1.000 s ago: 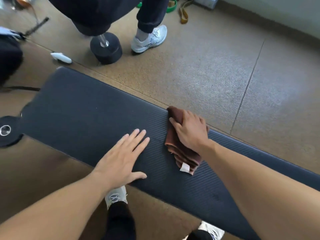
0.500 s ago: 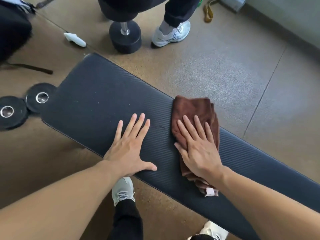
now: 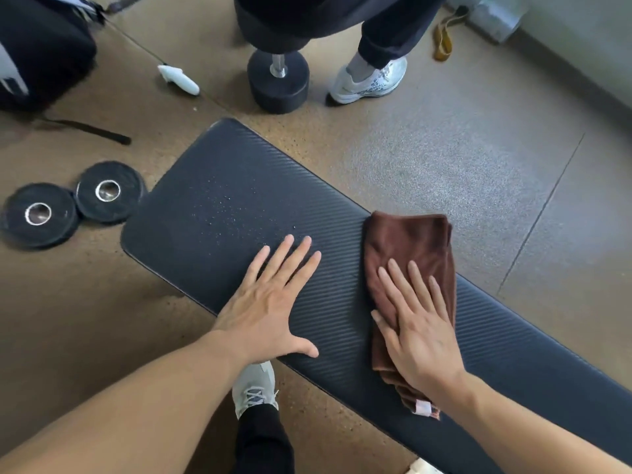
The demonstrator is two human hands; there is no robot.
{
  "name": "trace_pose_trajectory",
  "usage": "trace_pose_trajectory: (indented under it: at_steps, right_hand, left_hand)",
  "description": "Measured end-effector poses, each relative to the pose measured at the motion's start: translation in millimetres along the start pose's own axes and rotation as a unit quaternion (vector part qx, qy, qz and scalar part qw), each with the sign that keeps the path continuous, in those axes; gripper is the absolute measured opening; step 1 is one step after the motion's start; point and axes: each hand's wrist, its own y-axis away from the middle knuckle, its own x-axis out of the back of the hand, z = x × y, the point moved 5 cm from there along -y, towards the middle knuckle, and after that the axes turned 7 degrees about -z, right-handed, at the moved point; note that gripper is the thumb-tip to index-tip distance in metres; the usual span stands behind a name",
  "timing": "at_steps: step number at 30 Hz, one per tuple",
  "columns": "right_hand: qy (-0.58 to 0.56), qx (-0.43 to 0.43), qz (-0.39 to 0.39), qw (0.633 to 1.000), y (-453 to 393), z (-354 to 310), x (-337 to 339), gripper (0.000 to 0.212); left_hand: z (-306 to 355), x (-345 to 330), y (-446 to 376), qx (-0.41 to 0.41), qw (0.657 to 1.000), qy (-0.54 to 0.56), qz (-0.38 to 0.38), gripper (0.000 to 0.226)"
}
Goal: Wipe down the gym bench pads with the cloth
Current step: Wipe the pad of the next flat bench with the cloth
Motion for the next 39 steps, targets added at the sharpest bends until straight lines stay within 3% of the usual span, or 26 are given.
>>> trace_pose_trajectory:
  at_steps: [3,7,11,16,20,23,25,30,36,39]
  right_hand:
    - [-0.018,-0.013,-0.003,1.000,-23,-15,7,0.067]
    - [-0.105,-0.023,0.008,0.994,-120,-60,41,0.067]
    - [-0.090,0.035,-0.010,0.995,-176,-79,59,0.065]
    - [-0.025,0.164,-0.009,0.986,-119,-59,43,0.067]
    - [0.010,0.213,-0.045,0.976,-31,-39,8,0.072]
    - [0.055,0.256,-0.073,0.962,41,-22,-33,0.078]
    - [0.093,0.282,-0.071,0.952,71,-16,-48,0.080]
    - [0.120,0.306,-0.048,0.943,39,-52,-39,0.065]
    - [0.095,0.279,-0.036,0.955,-36,-159,-26,0.068]
    - [0.108,0.297,-0.024,0.948,-21,-156,-31,0.069]
  left_hand:
    - [-21,6,-2,0.111,0.993,0.036,-0.016,0.162]
    - [-18,3,-6,0.122,0.990,0.060,-0.045,0.166]
    - [-21,3,-7,0.126,0.989,0.047,-0.058,0.166]
    - [-22,4,-3,0.116,0.992,0.049,-0.032,0.166]
    - [-20,2,0,0.127,0.991,0.043,-0.001,0.164]
    - [-11,-4,10,0.148,0.986,0.071,0.020,0.151]
    - [-4,-17,31,0.175,0.976,0.105,0.077,0.132]
    - [23,-82,103,0.269,0.931,0.170,0.179,0.082]
    - [45,-167,154,0.358,0.897,0.245,0.079,0.079]
    - [55,-185,157,0.369,0.889,0.265,0.062,0.081]
